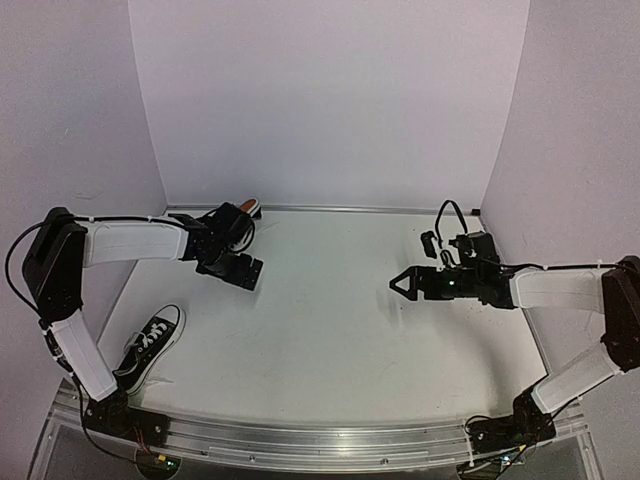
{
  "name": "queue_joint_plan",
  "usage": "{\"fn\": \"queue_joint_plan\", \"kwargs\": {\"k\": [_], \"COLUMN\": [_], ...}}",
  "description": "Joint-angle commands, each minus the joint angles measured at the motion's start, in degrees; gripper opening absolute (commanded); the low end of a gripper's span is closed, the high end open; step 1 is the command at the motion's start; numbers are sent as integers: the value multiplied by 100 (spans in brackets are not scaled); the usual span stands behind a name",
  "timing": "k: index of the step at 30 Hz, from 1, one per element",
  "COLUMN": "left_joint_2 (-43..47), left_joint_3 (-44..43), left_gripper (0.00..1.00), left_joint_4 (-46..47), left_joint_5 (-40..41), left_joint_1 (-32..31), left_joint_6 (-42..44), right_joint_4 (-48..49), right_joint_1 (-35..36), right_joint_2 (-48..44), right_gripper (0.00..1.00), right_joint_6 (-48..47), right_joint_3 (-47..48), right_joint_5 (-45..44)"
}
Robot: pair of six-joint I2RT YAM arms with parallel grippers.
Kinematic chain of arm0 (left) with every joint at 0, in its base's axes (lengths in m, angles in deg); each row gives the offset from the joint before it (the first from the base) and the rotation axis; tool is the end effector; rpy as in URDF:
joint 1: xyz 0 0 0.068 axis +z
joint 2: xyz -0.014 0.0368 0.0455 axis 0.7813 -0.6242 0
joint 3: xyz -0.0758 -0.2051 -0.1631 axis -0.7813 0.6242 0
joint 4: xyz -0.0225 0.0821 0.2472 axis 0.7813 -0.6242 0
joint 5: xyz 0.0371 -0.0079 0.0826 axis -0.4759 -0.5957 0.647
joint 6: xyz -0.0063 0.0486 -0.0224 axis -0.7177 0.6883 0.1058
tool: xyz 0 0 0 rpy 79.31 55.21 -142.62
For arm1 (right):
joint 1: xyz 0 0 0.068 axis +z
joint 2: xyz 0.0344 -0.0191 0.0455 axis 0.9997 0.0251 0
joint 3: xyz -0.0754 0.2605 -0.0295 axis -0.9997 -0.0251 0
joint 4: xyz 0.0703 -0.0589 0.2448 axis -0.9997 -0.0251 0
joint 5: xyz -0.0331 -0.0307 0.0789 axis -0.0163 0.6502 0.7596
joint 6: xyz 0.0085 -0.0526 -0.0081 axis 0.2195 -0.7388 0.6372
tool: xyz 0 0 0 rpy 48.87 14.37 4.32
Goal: Tie the shoes
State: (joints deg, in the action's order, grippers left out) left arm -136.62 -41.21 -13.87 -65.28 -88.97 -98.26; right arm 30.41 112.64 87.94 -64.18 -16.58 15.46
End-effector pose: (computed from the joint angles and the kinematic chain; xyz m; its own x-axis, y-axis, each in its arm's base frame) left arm 0.2875 -0.2084 0.2082 -0.7791 0.2966 -0.5523 0.2822 0.9526 0.1135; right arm 0.2590 0.1335 0.1961 -0.6879 -0.0255 -0.7254 -0.5334 0.6955 0.4814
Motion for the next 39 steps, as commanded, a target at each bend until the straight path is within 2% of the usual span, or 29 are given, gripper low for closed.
{"fn": "queue_joint_plan", "kwargs": {"k": [1,4,9,13,17,23,28,32,39], "left_joint_2": [-299,-663,-1867,-2734,-3235,-3877,-4179,-4287,-4134], "left_joint_3": [-905,-1511,-3069,-3941,-4332,-4833,-5095,-5325,-5774], "left_gripper": [100,100,100,99,99,99,93,82,33], "left_joint_4": [-20,-22,-568,-838,-809,-631,-522,-601,-1176], "left_joint_5": [-56,-448,281,618,665,1337,1765,2044,1744], "left_joint_1": [634,1145,1224,1235,1246,1257,1314,1381,1702], "left_joint_6": [359,718,1550,2147,2494,2815,3016,3080,2537], "right_joint_4": [-30,-23,-29,-32,-7,2,3,3,-5], "right_joint_1": [-6,-2,-4,-3,-5,-6,-6,-7,-5], "right_joint_2": [-112,-244,-583,-825,-1003,-1177,-1249,-1349,-1618], "right_gripper": [98,98,98,98,98,98,98,98,98], "right_joint_6": [-19,21,96,201,318,462,535,593,662], "right_joint_3": [-49,-150,-377,-559,-744,-897,-930,-990,-1155], "right_joint_5": [11,12,57,36,29,7,-37,-73,-133]}}
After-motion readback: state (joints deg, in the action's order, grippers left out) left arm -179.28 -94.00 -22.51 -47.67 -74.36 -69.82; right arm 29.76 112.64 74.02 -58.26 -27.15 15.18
